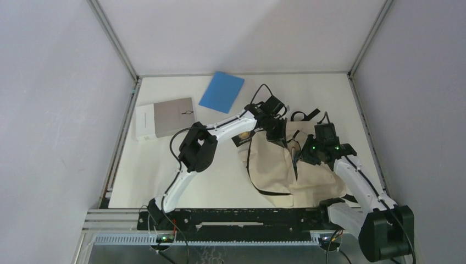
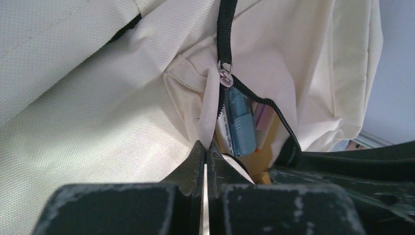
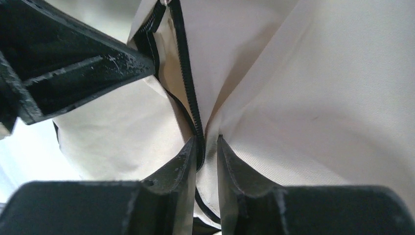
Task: Pack the student bag
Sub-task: Zip the student bag at the center of the board.
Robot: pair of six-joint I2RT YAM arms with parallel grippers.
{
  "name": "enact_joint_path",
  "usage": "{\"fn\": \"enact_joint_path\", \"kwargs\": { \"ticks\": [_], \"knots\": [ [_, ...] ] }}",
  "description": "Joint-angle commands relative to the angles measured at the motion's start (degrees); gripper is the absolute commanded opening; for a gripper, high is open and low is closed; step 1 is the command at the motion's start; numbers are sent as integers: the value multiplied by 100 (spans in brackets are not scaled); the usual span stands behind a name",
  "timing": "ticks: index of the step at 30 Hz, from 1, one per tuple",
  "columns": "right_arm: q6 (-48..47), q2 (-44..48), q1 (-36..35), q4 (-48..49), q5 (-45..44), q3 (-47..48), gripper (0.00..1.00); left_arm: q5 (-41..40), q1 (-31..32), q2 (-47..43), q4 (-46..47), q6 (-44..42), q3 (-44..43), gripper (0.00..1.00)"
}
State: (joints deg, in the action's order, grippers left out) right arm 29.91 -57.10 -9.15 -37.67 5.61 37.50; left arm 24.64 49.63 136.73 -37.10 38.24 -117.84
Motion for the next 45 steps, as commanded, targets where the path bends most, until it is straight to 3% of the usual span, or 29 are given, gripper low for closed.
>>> {"fn": "enact_joint_path", "kwargs": {
  "ticks": [1,8,11,18,22,26,30,33,45],
  "knots": [
    [56,-199,-318,271,161,35,30,446,-68,-416,22,-325,51,0],
    [187,352,-387,444,-15,323,47,494,-68,-414,7,-350,123,0],
    [152,276,-353,479,-64,421,49,490,-76,-466,10,-369,118,0],
    [454,-65,-189,872,-464,539,20,614,-79,-458,77,-292,132,0],
    [587,-271,-145,1012,-990,531,13,590,-84,-466,89,-290,130,0],
    [571,-649,-93,1243,-980,312,15,580,-78,-443,80,-292,129,0],
    [303,-1619,-169,1582,236,201,16,620,-82,-380,88,-260,109,0],
    [226,-1990,-277,1697,670,214,15,656,-84,-366,89,-247,92,0],
    [121,-362,293,1400,-56,619,25,690,-70,-367,95,-249,84,0]
  ]
}}
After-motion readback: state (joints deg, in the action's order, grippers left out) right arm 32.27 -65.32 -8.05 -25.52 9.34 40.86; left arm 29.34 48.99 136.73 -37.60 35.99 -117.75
